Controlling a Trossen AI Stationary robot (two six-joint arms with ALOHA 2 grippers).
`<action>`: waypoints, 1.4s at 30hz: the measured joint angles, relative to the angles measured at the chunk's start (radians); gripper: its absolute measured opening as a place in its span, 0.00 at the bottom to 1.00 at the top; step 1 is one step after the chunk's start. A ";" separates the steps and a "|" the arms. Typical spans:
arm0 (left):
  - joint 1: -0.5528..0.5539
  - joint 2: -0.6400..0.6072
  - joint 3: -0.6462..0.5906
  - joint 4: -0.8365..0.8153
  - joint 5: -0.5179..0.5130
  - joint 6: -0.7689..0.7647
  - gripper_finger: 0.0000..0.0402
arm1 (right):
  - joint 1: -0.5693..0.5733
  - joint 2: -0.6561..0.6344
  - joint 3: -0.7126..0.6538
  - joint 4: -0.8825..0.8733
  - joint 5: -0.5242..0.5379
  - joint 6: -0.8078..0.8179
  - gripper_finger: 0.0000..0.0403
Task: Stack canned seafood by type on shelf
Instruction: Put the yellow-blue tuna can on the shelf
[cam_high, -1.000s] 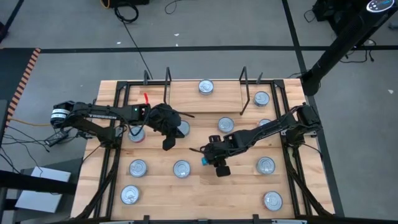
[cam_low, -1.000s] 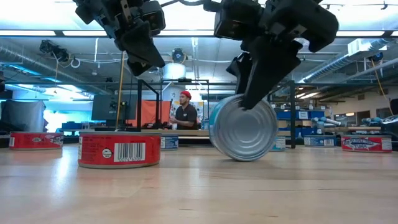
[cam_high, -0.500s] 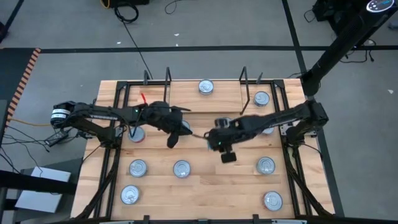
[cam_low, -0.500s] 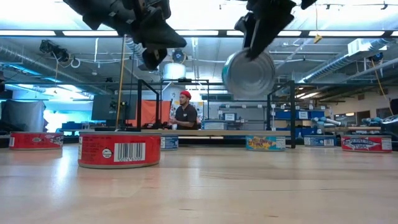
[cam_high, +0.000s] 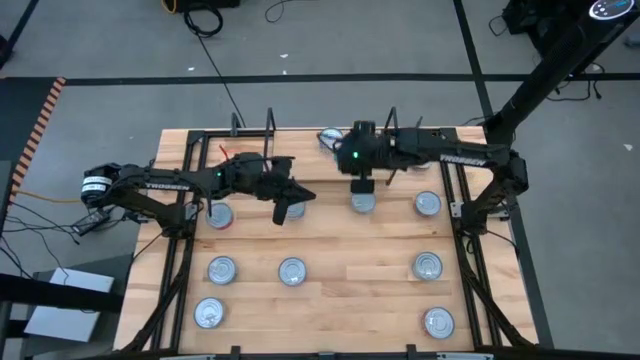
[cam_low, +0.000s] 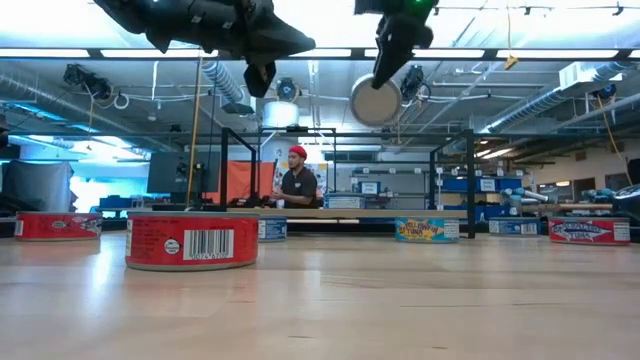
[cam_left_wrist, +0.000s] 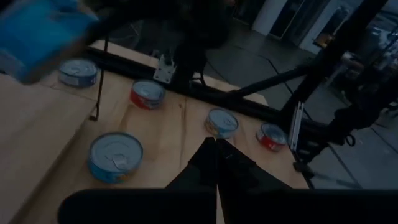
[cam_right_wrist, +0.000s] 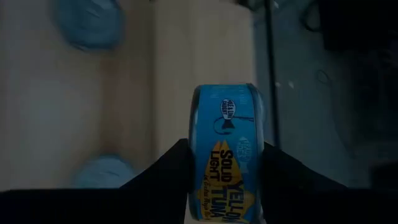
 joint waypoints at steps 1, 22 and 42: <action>0.005 -0.002 0.000 0.003 0.001 -0.002 0.00 | -0.022 0.000 -0.004 0.017 0.013 -0.027 0.37; 0.071 -0.090 0.000 -0.025 0.011 -0.006 0.00 | -0.141 0.146 -0.093 0.535 -0.156 -0.264 0.37; 0.084 -0.185 0.000 -0.144 0.003 -0.017 0.00 | -0.123 0.473 0.101 0.563 -0.171 -0.215 0.37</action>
